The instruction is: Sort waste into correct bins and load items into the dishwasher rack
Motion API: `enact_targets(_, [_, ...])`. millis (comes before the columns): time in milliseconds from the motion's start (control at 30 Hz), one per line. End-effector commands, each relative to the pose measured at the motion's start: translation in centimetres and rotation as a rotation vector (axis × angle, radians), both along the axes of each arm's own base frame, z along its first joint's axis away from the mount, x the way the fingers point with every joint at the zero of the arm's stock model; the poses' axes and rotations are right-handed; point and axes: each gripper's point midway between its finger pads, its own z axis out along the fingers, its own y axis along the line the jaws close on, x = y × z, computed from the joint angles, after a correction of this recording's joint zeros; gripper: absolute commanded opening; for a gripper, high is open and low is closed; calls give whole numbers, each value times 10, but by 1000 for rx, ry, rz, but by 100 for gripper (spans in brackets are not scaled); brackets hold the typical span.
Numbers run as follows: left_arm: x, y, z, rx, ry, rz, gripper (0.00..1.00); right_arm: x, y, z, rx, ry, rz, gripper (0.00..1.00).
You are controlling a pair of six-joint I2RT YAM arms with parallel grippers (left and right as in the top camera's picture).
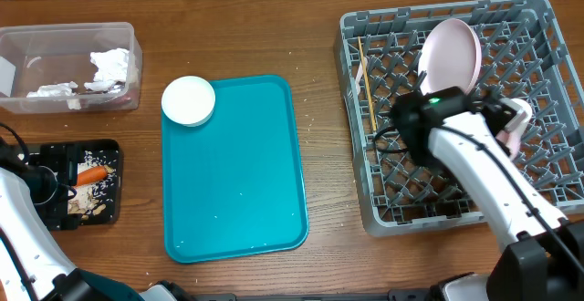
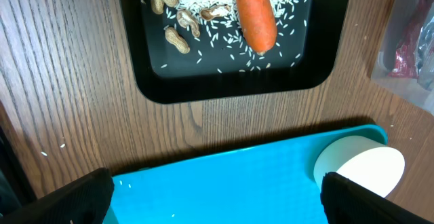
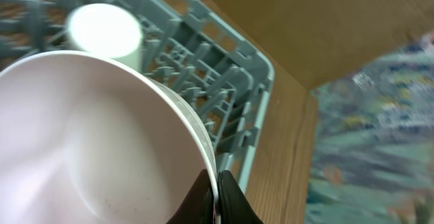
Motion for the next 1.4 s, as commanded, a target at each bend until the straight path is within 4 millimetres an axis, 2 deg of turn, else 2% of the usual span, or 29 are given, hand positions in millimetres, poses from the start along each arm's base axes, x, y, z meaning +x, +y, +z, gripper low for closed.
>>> enact_targets(0, [-3, 1, -2, -2, 13, 22, 100, 2, 22, -4, 20, 4, 73, 4])
enact_targets(100, [-3, 1, -2, -2, 13, 22, 100, 1, 31, -7, 43, 13, 89, 4])
enact_targets(267, [-3, 1, -2, -2, 13, 22, 100, -1, 33, -10, 59, 21, 84, 5])
enact_targets(400, [-3, 1, -2, -2, 13, 22, 100, -4, 35, -14, 85, 31, 72, 26])
enact_targets(467, [-3, 1, -2, -2, 13, 22, 100, -5, 36, -16, 97, 37, 66, 31])
enact_targets(567, [-3, 1, -2, -2, 13, 22, 100, -6, 40, -18, 117, 65, 81, 42])
enact_targets(600, [-3, 1, -2, -2, 13, 22, 100, -6, 43, -18, 124, 81, 97, 49])
enact_targets(767, [-3, 1, -2, -2, 13, 22, 100, -2, 54, -8, 162, 57, 141, 74])
enact_targets(967, [-3, 1, -2, -2, 13, 22, 100, 0, 71, 14, 339, -64, 143, 76])
enact_targets(1100, [-3, 1, -2, -2, 13, 22, 100, 19, 101, 19, 472, 50, 423, 76])
enact_targets(1167, [-3, 1, -2, -2, 13, 22, 100, 28, 126, 11, 565, 169, 625, 81])
enact_targets(1267, [-3, 1, -2, -2, 13, 22, 100, 29, 155, -3, 704, 321, 841, 90])
enact_targets(1367, [-3, 1, -2, -2, 13, 22, 100, 31, 146, -10, 705, 379, 854, 98])
